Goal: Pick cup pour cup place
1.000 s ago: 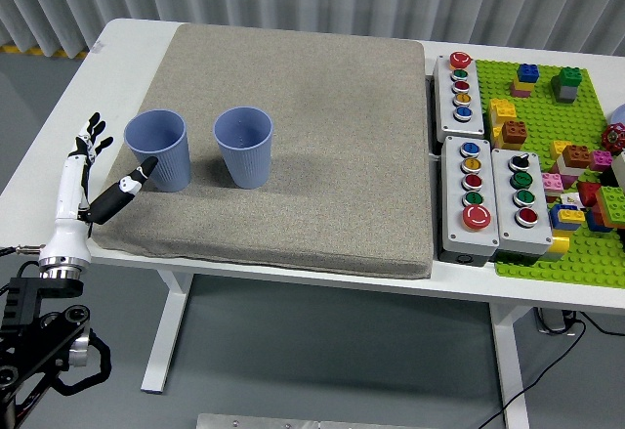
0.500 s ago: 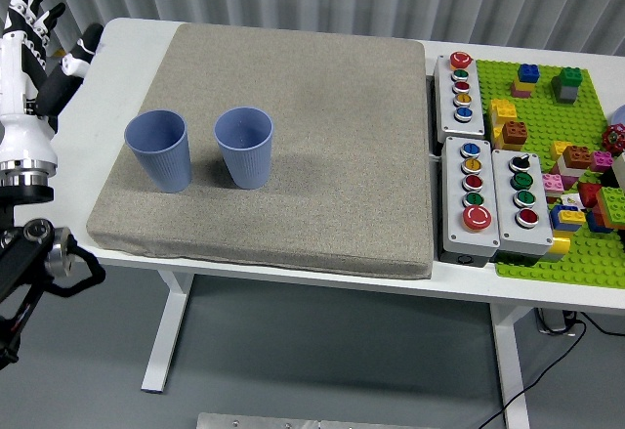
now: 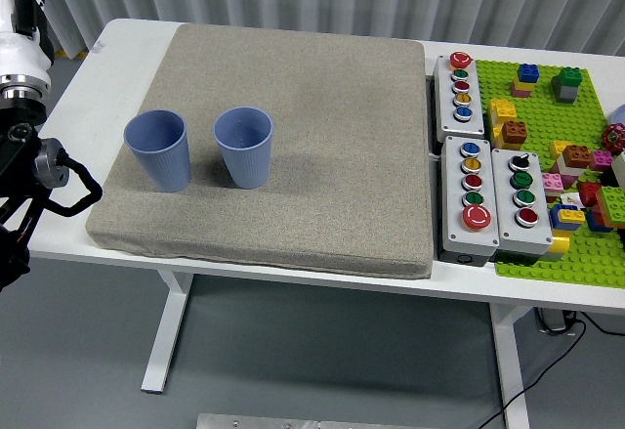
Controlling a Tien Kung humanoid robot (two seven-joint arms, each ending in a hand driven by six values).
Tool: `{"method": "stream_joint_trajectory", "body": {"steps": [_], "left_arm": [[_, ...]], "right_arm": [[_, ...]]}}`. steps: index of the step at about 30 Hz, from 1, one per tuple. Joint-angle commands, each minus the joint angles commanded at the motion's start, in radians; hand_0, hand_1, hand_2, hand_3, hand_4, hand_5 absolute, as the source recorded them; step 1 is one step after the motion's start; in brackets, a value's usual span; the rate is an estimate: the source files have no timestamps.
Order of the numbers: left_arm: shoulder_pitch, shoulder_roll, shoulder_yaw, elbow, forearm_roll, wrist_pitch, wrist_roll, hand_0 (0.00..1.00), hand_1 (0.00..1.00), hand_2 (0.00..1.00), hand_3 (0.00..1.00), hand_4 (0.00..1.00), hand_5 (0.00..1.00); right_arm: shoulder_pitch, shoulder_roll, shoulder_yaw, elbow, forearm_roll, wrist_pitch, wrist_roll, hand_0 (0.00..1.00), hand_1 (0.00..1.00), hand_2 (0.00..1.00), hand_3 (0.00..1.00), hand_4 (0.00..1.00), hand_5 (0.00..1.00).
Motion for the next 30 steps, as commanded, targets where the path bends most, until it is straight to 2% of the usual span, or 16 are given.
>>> {"method": "stream_joint_trajectory", "body": {"steps": [3,6,10,16,30], "left_arm": [[-0.02,0.003,-0.01,0.058,-0.004,-0.009,0.001,0.88,0.842,0.934,0.985,0.836,0.998],[-0.027,0.006,-0.013,0.091,-0.018,-0.009,0.0,0.869,0.834,0.907,0.971,0.846,0.998],[-0.028,0.005,-0.032,0.122,-0.098,-0.03,-0.014,0.869,0.834,0.907,0.971,0.846,0.998],[-0.022,0.006,-0.05,0.129,-0.151,-0.042,-0.025,0.863,0.828,0.904,0.97,0.832,0.998],[0.008,-0.001,-0.067,0.131,-0.125,-0.034,-0.025,0.859,0.824,0.901,0.966,0.824,0.998]], "right_arm": [[0.001,0.0,-0.001,0.0,0.003,-0.001,0.001,0.697,0.695,0.626,0.611,0.17,0.302],[0.001,0.0,0.0,0.0,0.001,-0.001,0.001,0.697,0.695,0.625,0.612,0.17,0.3],[0.003,0.0,0.001,0.0,0.002,-0.002,0.001,0.697,0.695,0.625,0.612,0.17,0.3],[0.002,0.0,0.003,0.0,-0.002,-0.001,0.001,0.697,0.695,0.626,0.612,0.171,0.3],[-0.013,0.004,0.009,0.0,-0.012,-0.001,0.0,0.697,0.695,0.626,0.614,0.174,0.308]]}}
